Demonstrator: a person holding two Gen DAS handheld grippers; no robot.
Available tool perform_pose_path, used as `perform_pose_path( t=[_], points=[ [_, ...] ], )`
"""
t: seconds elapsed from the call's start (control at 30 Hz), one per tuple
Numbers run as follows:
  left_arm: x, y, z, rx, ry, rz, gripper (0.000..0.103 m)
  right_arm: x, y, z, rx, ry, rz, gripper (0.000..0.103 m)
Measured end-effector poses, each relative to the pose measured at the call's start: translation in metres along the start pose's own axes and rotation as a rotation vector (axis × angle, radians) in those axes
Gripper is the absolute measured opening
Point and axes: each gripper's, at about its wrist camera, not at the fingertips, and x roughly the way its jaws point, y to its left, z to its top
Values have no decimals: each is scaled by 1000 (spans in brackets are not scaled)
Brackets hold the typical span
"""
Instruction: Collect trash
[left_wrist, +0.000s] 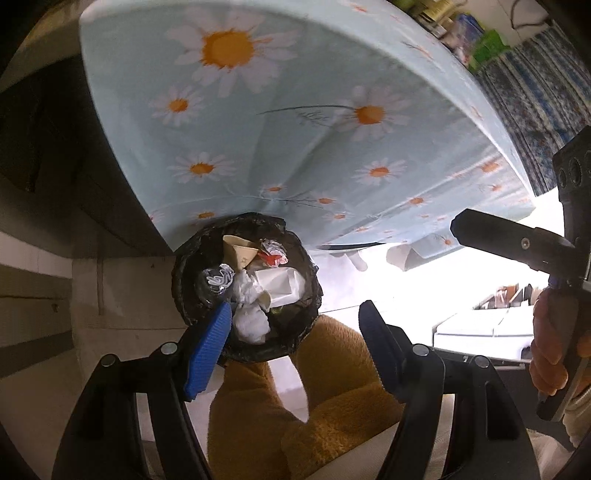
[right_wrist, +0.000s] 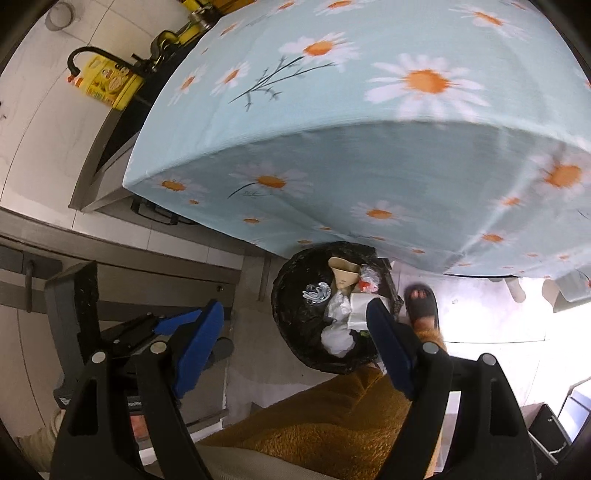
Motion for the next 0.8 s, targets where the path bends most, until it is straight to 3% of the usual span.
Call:
perform_pose_path(
  t=[0.47,0.57,0.67,0.73,0.8],
  points=[
    [-47,-22,14,19,-62,41,69,-55,-2,-2,-12,-105,39,79],
    [-62,-35,17,28,-68,84,69,-73,-5,-4,-18,-133,61,79],
    [-80,-52,19,41,-108,81,70,-98,-8,-6,-41,-173,60,79],
    [-92,-67,21,68,-144,100,77,-113,-10,-6,-54,-201,59,80],
    [-106,-84,22,96,-196,116,78,-129,-11,-6,-66,-232,58,82]
  ],
)
